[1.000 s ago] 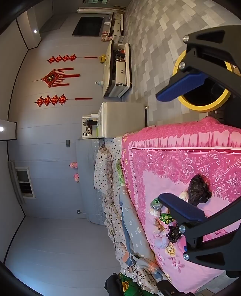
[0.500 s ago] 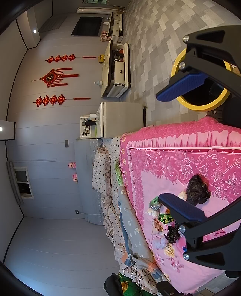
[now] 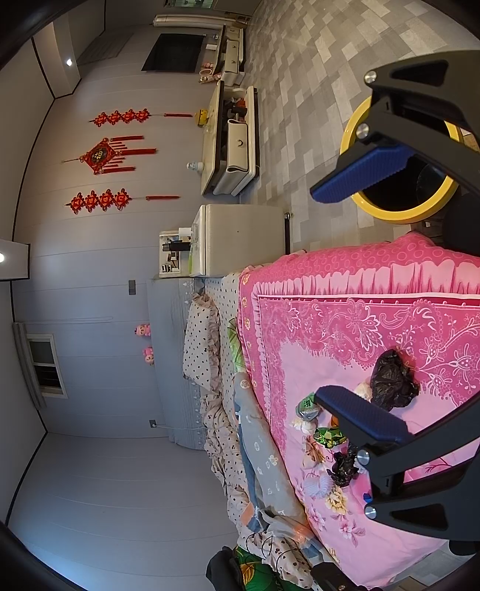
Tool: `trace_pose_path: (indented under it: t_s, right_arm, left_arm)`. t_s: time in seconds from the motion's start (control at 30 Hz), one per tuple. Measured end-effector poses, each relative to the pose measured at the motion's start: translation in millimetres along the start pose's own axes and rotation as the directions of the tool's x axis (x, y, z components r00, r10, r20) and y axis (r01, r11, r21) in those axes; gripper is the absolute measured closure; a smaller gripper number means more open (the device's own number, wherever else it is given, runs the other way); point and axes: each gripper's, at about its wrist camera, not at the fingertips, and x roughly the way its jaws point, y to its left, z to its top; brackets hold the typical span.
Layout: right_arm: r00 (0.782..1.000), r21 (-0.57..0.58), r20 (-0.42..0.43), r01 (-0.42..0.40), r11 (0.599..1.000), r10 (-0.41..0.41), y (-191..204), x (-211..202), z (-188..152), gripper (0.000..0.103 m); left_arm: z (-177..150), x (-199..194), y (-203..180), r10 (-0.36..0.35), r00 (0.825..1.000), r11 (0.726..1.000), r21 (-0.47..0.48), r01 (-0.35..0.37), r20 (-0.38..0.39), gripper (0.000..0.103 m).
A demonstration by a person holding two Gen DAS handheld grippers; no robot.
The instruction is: Collect trash
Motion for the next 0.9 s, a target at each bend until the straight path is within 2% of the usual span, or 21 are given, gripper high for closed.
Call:
trace_pose_path:
  t_s: [0.9]
  right_arm:
    - [1.0, 0.001, -0.005, 0.002, 1.0, -0.002, -1.2, -0.6, 1.6, 0.007]
  left_arm:
    - [-2.1, -2.2, -0.2, -0.004, 1.0, 1.0, -0.006, 0.004, -0.005, 0.008]
